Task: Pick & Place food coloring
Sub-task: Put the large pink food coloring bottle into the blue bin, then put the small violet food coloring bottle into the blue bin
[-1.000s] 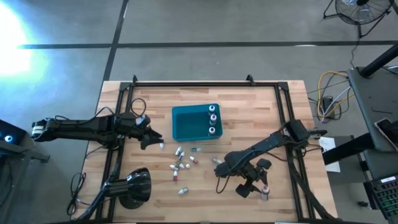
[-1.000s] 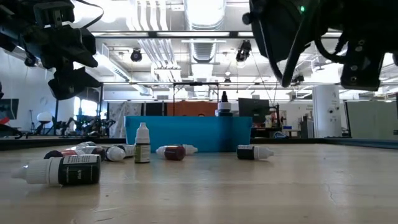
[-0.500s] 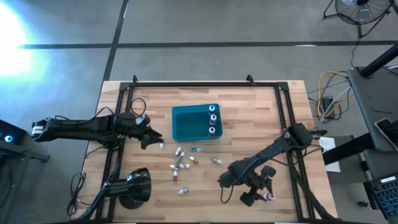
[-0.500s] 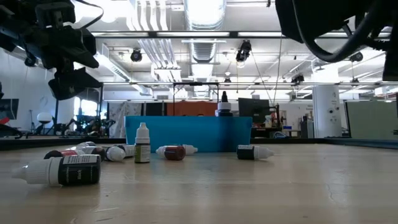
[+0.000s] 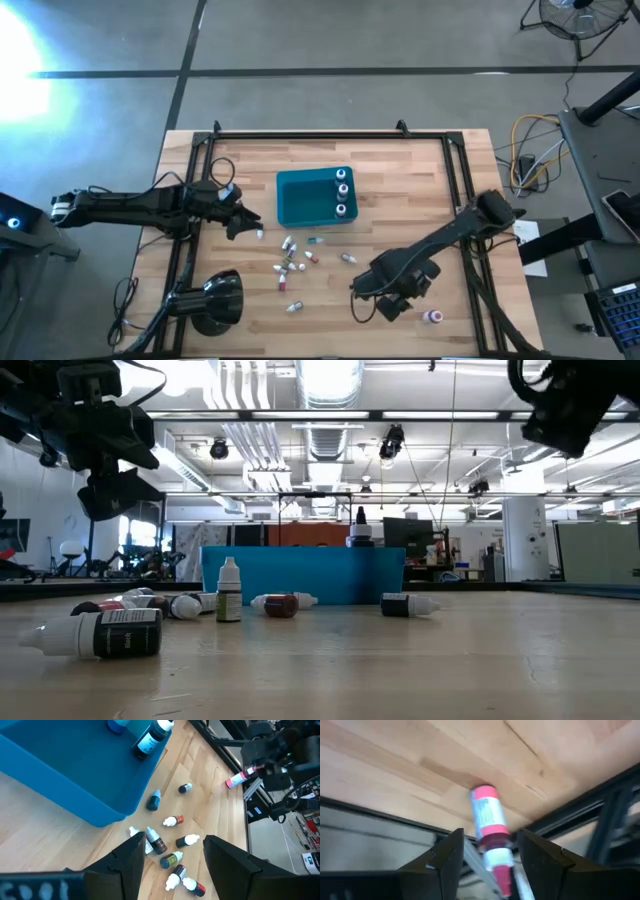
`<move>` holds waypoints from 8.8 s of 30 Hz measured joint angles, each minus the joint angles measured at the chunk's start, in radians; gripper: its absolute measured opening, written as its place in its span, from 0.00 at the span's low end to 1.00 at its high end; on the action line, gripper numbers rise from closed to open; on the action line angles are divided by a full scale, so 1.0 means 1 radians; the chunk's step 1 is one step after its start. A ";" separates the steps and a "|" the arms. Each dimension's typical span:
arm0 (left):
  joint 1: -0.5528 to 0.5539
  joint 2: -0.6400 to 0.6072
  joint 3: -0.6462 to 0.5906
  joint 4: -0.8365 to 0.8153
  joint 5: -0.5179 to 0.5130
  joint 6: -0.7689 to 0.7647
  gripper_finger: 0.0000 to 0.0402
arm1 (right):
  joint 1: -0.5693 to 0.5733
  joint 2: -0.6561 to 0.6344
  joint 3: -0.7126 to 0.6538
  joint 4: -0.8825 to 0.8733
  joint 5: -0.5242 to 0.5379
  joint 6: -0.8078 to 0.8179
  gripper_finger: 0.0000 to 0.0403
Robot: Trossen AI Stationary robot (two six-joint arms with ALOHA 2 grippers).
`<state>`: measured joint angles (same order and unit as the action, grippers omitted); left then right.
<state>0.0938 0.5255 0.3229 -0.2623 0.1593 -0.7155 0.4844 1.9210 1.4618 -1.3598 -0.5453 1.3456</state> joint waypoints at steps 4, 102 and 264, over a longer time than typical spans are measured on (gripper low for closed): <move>0.000 0.000 0.000 0.000 0.000 0.000 0.44 | 0.023 -0.092 -0.037 0.036 0.058 0.248 0.44; 0.000 0.000 0.000 0.000 0.001 -0.026 0.44 | 0.314 -0.360 -0.370 0.450 0.261 0.965 0.54; 0.000 0.001 0.000 -0.010 -0.135 -0.143 0.44 | -0.186 -0.031 -0.252 0.761 0.676 -0.743 0.46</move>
<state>0.0940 0.5266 0.3225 -0.2722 0.0246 -0.8589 0.2988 1.8901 1.2100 -0.5989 0.1309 0.6029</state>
